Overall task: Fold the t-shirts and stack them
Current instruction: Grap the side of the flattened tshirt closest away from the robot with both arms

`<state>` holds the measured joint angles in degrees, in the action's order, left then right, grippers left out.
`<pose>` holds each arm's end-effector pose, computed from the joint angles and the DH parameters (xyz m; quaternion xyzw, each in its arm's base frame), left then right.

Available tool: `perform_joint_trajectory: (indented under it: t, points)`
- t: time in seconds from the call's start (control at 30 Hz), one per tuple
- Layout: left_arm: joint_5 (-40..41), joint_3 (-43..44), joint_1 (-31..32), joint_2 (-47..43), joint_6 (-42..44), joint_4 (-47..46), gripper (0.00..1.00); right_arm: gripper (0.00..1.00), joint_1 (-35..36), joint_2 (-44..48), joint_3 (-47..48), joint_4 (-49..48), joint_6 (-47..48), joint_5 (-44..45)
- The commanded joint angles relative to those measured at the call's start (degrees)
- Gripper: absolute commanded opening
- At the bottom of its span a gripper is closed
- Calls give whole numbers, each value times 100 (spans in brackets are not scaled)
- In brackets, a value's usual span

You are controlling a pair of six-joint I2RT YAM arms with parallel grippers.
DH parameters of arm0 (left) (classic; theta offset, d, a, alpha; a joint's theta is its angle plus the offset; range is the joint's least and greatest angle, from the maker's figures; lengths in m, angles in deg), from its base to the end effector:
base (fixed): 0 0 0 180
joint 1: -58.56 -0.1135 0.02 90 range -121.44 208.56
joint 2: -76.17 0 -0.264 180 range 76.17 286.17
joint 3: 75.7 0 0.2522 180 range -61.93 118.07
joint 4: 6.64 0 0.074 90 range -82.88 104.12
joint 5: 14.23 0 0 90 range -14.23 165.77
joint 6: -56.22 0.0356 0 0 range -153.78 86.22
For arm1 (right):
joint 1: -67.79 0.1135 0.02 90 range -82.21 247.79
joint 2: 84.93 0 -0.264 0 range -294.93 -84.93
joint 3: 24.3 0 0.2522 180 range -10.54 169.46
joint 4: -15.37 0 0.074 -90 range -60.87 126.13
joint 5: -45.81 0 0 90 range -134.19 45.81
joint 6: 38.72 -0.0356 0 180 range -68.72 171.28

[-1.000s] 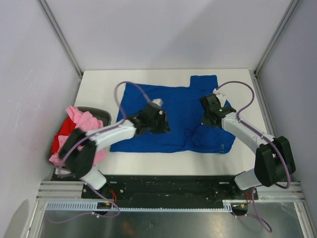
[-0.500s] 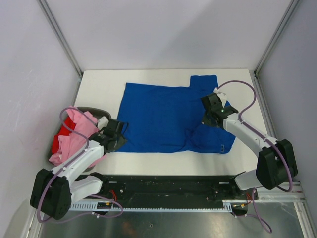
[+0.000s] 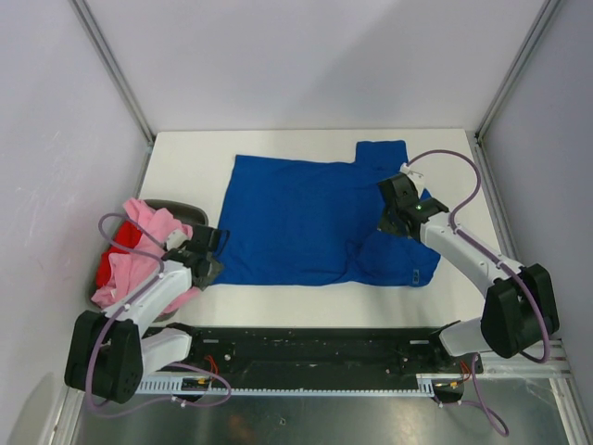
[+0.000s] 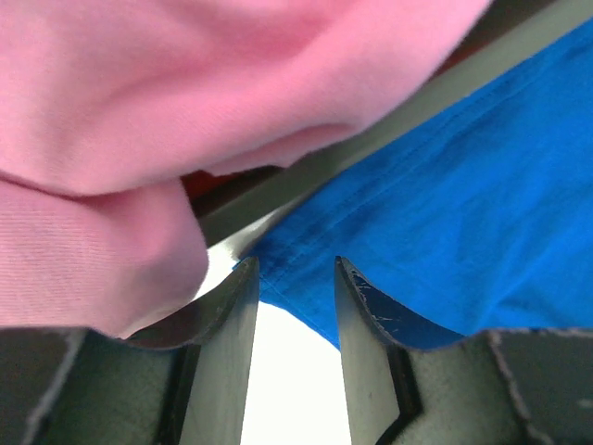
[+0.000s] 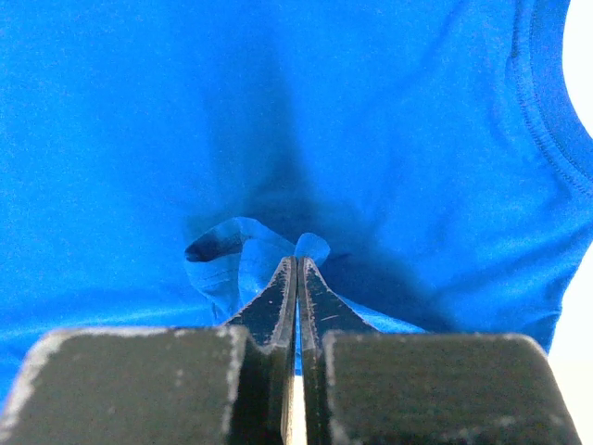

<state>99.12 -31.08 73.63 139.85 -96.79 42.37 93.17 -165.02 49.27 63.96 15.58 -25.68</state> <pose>0.1786 -0.0335 0.1688 -0.4258 0.8629 0.0370 0.2698 0.2639 0.1127 0.2565 0.1327 0.9334 0.0182 0.3328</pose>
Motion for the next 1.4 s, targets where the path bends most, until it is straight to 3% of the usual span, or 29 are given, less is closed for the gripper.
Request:
perform_joint_trajectory:
  t: [0.0,0.23,0.77,1.13,1.27,1.37]
  points:
    - [349,-53,-133,45,-327,71,43,0,-45,222,97,-115,90,-22]
    - [155,51,-177,263,-368,74,41,0,-51,280,63,-100,73,-35]
    - [14,-211,-180,-463,-379,450,42,0,-123,259,40,-105,98,-34]
    - [-22,88,-175,150,-586,411,44,0,-147,250,18,-141,79,-61]
    - [33,379,-180,519,-523,373,41,0,-147,291,19,-166,91,-75]
    - [45,561,-175,778,-418,360,30,0,-156,334,26,-159,90,-78]
